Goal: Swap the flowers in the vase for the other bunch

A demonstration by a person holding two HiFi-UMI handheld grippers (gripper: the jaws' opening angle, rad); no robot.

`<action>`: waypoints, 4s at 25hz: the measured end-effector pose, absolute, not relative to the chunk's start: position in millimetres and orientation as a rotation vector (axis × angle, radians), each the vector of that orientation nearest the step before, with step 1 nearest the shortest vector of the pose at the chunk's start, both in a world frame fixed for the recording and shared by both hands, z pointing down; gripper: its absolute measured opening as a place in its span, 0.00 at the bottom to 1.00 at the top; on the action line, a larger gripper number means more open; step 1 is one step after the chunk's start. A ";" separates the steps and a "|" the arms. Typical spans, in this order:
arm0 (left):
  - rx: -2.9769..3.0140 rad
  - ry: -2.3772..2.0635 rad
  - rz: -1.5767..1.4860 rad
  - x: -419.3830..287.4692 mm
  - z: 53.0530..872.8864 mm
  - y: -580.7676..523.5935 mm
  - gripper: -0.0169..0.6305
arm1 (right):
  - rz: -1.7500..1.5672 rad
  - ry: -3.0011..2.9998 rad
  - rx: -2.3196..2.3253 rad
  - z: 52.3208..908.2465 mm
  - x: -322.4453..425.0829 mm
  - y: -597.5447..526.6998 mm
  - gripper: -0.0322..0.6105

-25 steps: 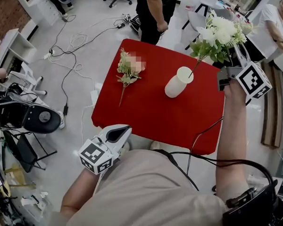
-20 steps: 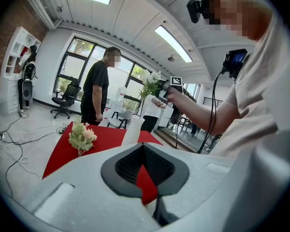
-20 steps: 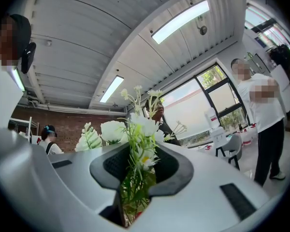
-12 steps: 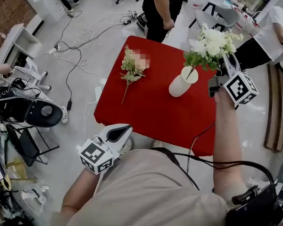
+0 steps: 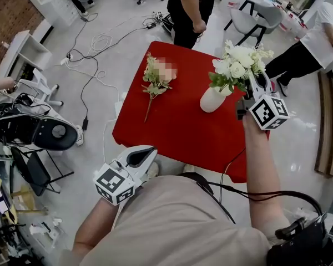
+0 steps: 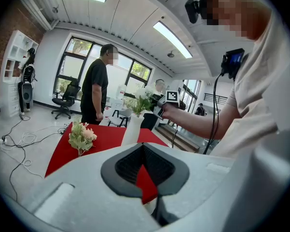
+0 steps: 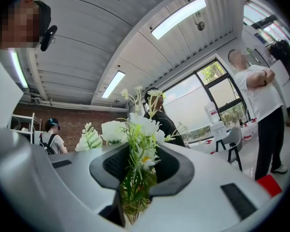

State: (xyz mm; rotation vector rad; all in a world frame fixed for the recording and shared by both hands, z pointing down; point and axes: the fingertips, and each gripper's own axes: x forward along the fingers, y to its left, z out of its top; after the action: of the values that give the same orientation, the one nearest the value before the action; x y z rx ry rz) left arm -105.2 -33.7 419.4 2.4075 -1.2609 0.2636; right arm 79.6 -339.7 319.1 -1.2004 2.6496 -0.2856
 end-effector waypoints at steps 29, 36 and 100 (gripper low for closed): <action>2.442 -1.184 0.270 -96.2 433.4 -31.8 0.04 | -0.311 2.756 -1.179 386.4 80.4 -309.8 0.51; 2.468 -1.128 0.269 -92.9 436.4 -33.3 0.04 | -0.324 2.761 -1.169 384.7 83.6 -303.3 0.57; 2.676 -0.699 0.306 -130.1 440.9 51.6 0.04 | -0.561 2.960 -1.470 469.8 6.7 26.5 0.08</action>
State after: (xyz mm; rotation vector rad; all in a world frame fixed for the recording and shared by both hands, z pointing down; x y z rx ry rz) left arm -130.1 51.6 440.9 2.6759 -0.6992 0.3055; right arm 6.7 26.5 469.8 -1.4705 2.9597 -0.5612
